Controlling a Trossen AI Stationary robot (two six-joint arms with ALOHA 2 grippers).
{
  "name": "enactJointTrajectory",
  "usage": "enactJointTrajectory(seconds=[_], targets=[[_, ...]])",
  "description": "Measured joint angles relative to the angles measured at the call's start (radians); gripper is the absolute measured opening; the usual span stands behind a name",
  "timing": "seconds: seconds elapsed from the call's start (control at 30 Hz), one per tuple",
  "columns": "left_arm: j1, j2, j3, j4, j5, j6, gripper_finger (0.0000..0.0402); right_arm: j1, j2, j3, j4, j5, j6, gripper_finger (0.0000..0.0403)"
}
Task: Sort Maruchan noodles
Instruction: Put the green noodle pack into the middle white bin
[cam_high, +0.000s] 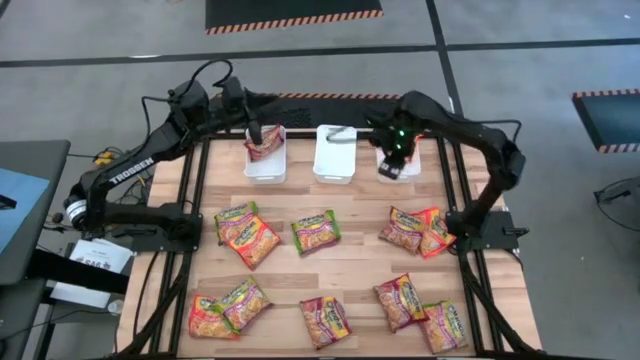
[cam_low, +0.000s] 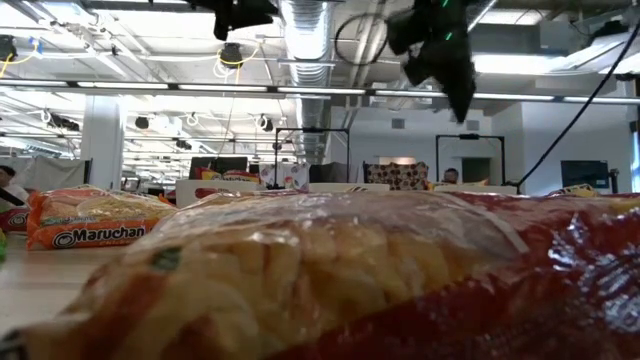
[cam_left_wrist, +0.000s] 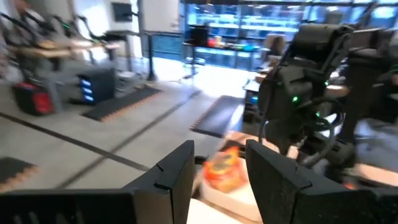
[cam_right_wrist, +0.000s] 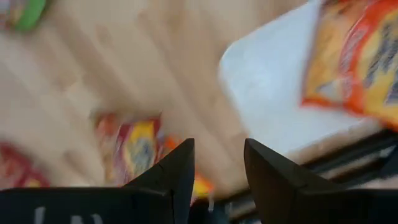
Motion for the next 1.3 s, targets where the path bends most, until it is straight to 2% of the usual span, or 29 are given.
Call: enactJointTrajectory(seconds=[0.33, 0.53, 0.67, 0.83, 1.0, 1.3], targets=[[-0.05, -0.023, 0.0, -0.123, 0.216, -0.225, 0.0132, 0.224, -0.225, -0.157, 0.017, -0.009, 0.201, 0.0164], [-0.134, -0.017, 0.0, -0.22, 0.309, -0.246, 0.0132, 0.374, -0.316, -0.206, 0.024, -0.009, 0.387, 0.0164], [-0.178, -0.019, 0.0, -0.333, 0.309, -0.275, 0.0132, 0.471, -0.352, -0.225, 0.051, -0.007, 0.504, 0.0164], [-0.226, -0.019, 0.0, -0.555, 0.268, -0.277, 0.0132, 0.587, -0.356, -0.232, 0.089, -0.007, 0.604, 0.0164], [-0.279, -0.019, 0.0, -0.727, 0.158, -0.27, 0.0132, 0.675, -0.332, -0.232, 0.153, -0.005, 0.612, 0.0164], [-0.341, -0.018, -0.008, -0.926, 0.116, -0.303, 0.0132, 0.75, -0.268, -0.23, 0.234, -0.002, 0.634, 0.0164]])
